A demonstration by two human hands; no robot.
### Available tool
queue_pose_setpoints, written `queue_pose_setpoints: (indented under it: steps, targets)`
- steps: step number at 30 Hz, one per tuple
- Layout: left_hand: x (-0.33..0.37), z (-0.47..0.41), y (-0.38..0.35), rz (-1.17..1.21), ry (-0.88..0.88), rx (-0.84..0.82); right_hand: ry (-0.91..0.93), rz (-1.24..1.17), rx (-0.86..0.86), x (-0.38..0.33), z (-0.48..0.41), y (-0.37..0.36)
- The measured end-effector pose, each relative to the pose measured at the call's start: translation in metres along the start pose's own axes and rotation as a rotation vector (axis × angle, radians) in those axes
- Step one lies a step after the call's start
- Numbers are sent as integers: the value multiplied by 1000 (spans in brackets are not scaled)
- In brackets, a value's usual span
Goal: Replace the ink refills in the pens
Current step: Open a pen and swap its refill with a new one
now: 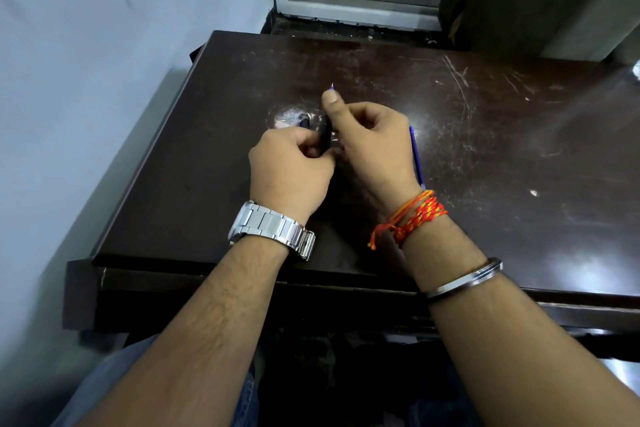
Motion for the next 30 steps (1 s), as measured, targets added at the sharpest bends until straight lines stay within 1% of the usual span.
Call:
queue_pose_setpoints:
  steps: [5,10,16,19,23,27,30]
  targets:
    - [5,2,0,-43,-51,-35,3,-70,-62,1,2,1]
    - [4,0,0,-78,-60,-78,-8,-49,-96,1,2,-2]
    - [1,-1,-1,-38,-10,-127,-56,-96,-180,3,1,-5]
    - [3,-1,0,-44,-18,-119,-78,-140,-177,3,0,-6]
    - [3,-1,0,-85,-8,-104,-62,-118,-126,3,2,-5]
    - [5,-1,1,-99,-37,-112,-61,-226,-106,1,5,-6]
    - [6,-2,2,-80,-33,-102,-174,-404,-149,-5,4,-6]
Point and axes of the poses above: each hand's wrist, its own z-axis away from the middle knuckle, its own y-axis out of the back of the hand, x = y × z, the point moved 2 cm from there along -z, towards the middle knuckle, and after that the axes turned 1 degree about -y, right-handed, at the moved point
